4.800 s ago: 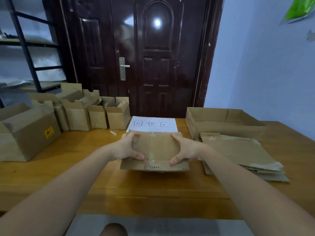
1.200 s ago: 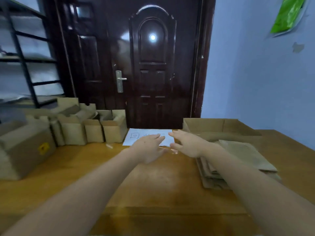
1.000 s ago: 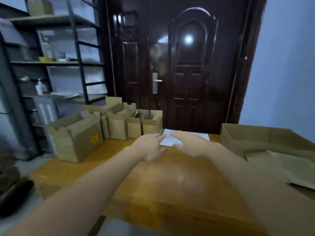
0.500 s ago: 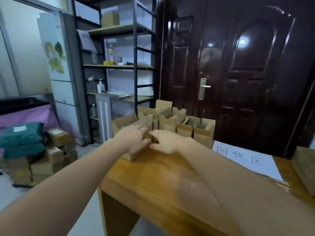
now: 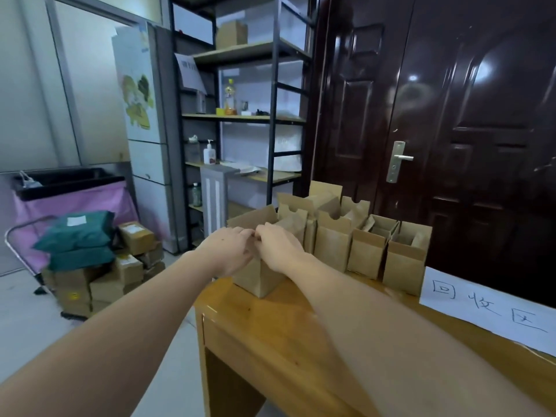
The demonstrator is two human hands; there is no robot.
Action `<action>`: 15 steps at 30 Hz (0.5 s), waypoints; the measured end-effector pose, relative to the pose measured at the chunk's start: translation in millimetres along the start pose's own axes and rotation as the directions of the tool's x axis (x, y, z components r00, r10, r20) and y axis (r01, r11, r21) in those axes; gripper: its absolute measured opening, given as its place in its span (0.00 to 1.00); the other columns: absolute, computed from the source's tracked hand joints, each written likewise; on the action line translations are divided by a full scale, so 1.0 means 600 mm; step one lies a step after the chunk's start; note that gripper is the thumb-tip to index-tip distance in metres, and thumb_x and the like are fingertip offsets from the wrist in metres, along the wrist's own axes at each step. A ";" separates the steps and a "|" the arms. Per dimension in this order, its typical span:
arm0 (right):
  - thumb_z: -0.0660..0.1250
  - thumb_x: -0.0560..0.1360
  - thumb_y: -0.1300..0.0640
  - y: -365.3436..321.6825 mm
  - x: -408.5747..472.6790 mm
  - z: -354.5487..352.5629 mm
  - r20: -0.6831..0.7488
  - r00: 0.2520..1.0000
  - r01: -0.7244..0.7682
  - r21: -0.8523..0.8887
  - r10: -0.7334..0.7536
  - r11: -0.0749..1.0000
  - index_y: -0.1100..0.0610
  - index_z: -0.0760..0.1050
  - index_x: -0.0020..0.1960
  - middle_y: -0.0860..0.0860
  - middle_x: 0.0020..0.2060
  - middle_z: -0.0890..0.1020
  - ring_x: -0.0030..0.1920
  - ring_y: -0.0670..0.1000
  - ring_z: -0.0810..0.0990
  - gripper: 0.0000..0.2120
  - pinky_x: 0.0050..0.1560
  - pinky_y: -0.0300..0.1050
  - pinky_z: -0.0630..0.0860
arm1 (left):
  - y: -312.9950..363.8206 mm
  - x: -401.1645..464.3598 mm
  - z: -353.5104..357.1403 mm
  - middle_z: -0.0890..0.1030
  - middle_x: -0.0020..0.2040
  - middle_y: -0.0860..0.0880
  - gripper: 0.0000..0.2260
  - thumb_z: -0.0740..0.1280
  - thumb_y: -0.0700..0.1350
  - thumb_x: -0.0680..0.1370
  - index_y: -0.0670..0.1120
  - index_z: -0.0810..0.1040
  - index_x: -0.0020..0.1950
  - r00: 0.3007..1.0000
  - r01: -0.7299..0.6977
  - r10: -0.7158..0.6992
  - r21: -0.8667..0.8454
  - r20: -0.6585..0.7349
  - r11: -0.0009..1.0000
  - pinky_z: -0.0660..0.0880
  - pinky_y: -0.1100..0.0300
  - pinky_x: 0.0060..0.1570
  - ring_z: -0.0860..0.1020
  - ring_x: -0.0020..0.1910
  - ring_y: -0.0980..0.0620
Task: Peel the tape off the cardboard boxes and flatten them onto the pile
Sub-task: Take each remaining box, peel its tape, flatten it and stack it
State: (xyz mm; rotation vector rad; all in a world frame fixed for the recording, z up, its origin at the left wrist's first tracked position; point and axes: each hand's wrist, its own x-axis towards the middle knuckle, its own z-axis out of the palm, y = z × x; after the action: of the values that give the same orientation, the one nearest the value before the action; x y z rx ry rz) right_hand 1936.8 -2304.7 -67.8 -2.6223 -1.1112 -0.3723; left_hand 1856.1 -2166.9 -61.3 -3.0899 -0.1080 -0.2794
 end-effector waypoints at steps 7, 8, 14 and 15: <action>0.61 0.80 0.54 0.051 -0.092 -0.054 0.060 0.995 0.069 0.172 -0.080 0.983 0.50 0.67 0.40 0.52 0.52 0.75 0.57 0.56 0.77 0.10 0.54 0.57 0.76 | 0.049 -0.010 -0.002 0.73 0.72 0.54 0.23 0.61 0.56 0.79 0.55 0.72 0.75 0.979 -0.102 0.128 0.166 -0.156 0.981 0.58 0.51 0.77 0.67 0.74 0.51; 0.61 0.79 0.54 0.059 -0.109 -0.065 0.078 0.993 0.070 0.160 -0.083 0.985 0.51 0.67 0.40 0.53 0.52 0.76 0.59 0.57 0.77 0.10 0.56 0.58 0.76 | 0.057 -0.011 -0.001 0.74 0.72 0.54 0.24 0.62 0.57 0.79 0.55 0.72 0.75 0.979 -0.125 0.149 0.172 -0.139 0.977 0.57 0.51 0.77 0.67 0.75 0.51; 0.62 0.79 0.56 0.124 -0.211 -0.127 0.084 0.996 0.033 0.118 -0.043 0.992 0.53 0.68 0.41 0.53 0.63 0.77 0.67 0.53 0.74 0.09 0.61 0.56 0.74 | 0.152 -0.028 -0.009 0.79 0.66 0.54 0.24 0.64 0.62 0.80 0.54 0.72 0.73 0.972 -0.199 0.203 0.040 -0.115 0.979 0.56 0.52 0.79 0.75 0.67 0.53; 0.62 0.80 0.56 0.137 -0.232 -0.137 0.084 0.996 0.017 0.106 -0.026 0.994 0.54 0.68 0.41 0.52 0.65 0.76 0.68 0.51 0.73 0.09 0.62 0.55 0.74 | 0.171 -0.033 -0.009 0.80 0.65 0.54 0.26 0.64 0.65 0.79 0.53 0.72 0.73 0.976 -0.193 0.192 0.004 -0.102 0.981 0.59 0.52 0.77 0.75 0.65 0.52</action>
State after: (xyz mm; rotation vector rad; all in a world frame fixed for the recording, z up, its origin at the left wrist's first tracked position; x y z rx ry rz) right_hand 1892.4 -2479.2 -49.9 -2.5564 -1.1544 -0.2020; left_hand 1842.9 -2270.8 -62.5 -3.0533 0.1943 -0.4276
